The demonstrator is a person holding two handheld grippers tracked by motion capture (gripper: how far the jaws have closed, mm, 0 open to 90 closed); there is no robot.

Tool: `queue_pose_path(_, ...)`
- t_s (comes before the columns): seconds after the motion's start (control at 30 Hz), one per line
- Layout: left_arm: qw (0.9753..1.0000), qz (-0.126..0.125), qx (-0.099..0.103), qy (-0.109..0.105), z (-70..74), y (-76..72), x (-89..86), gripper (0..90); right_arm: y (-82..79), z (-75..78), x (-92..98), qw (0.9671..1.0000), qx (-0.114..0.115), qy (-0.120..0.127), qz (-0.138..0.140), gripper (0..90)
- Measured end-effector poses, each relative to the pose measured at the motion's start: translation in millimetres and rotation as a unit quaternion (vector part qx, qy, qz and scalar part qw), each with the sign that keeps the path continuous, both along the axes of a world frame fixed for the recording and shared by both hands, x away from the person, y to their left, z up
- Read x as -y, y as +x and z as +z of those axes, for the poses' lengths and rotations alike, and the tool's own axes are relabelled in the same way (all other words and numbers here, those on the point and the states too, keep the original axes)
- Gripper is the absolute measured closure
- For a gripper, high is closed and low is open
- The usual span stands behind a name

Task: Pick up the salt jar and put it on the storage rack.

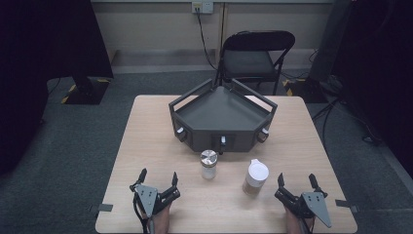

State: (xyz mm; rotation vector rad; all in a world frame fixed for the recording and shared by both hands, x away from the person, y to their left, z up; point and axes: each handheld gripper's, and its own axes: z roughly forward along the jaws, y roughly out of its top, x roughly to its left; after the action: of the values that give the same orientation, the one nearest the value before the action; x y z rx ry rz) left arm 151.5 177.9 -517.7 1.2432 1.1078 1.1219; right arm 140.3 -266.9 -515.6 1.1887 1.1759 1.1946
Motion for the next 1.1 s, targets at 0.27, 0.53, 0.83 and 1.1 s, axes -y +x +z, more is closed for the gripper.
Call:
queue_pose_path(0.27,1.0000,0.001,0.000,0.000,0.0,-0.1,0.4,0.0,0.0,0.1,-0.2,1.0000,0.000,0.000,0.000,0.6)
queue_pose_path(0.53,1.0000,-0.007,0.001,0.000,-0.1,-0.1,-2.4,0.1,0.1,0.1,-0.4,1.0000,0.000,0.000,-0.001,0.9)
queue_pose_path(0.83,1.0000,-0.009,0.002,-0.003,-0.6,0.0,-3.4,0.1,0.1,0.1,-0.7,1.0000,0.000,0.000,-0.002,0.9)
queue_pose_path(1.1,0.9997,-0.015,0.010,-0.014,3.4,-1.7,-7.6,0.0,0.1,0.2,-1.0,1.0000,0.000,0.000,-0.003,1.0)
